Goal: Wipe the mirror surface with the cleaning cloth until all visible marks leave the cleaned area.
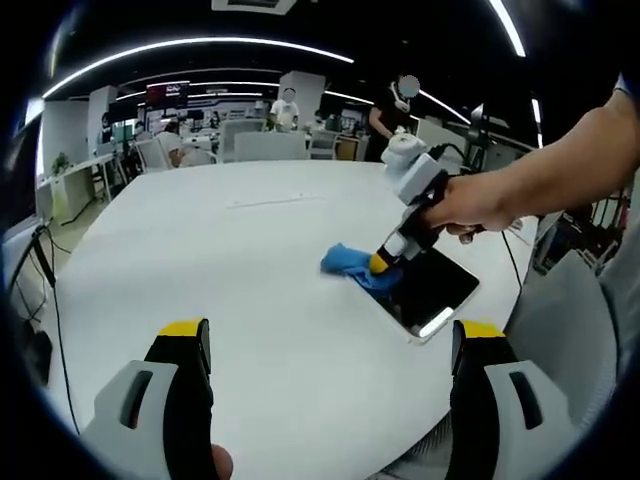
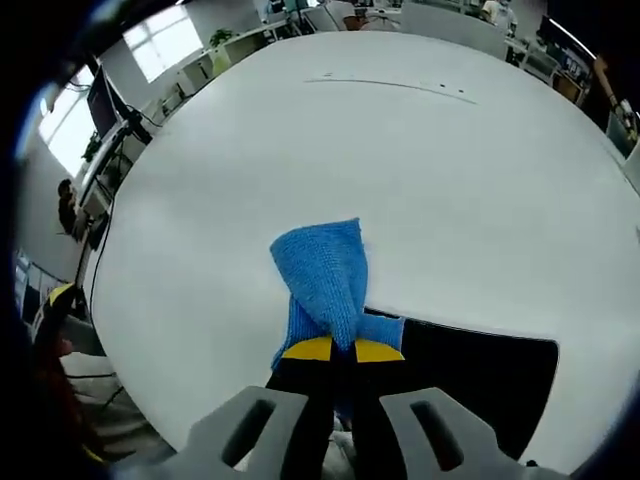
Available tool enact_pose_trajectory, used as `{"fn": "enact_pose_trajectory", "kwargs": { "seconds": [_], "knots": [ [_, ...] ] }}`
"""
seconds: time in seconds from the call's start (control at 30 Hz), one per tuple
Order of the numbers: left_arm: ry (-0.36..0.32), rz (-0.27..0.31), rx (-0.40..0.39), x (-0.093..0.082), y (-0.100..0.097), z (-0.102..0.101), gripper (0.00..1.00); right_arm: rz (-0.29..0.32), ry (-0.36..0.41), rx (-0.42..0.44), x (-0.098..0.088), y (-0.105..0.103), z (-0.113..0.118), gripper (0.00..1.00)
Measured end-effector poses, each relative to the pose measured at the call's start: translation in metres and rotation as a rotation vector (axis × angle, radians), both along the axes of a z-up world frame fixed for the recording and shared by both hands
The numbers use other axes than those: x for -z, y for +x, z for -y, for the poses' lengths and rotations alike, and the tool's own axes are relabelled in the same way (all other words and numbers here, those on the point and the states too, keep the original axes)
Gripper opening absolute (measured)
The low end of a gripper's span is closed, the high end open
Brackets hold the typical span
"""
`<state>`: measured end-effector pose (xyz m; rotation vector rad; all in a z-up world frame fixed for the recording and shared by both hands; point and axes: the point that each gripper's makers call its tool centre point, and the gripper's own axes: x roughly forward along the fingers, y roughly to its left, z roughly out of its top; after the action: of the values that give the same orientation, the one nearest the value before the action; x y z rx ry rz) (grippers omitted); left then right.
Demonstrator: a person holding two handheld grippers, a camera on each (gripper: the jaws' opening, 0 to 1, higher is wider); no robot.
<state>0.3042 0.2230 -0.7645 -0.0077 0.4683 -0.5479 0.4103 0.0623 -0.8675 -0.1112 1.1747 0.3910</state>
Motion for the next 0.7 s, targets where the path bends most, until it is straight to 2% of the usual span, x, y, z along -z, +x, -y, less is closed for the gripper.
{"fn": "enact_pose_trajectory", "kwargs": {
  "seconds": [0.27, 0.37, 0.7],
  "knots": [
    [-0.009, 0.02, -0.023, -0.009, 0.003, -0.009, 0.99, -0.023, 0.024, 0.022, 0.001, 0.002, 0.003, 0.0],
    [-0.006, 0.015, -0.028, -0.004, 0.001, -0.012, 0.99, -0.014, 0.009, 0.014, 0.001, 0.002, 0.006, 0.0],
    [0.005, 0.006, -0.006, -0.002, -0.004, -0.006, 0.99, -0.014, 0.0, 0.036, 0.001, 0.002, 0.023, 0.0]
  ]
}}
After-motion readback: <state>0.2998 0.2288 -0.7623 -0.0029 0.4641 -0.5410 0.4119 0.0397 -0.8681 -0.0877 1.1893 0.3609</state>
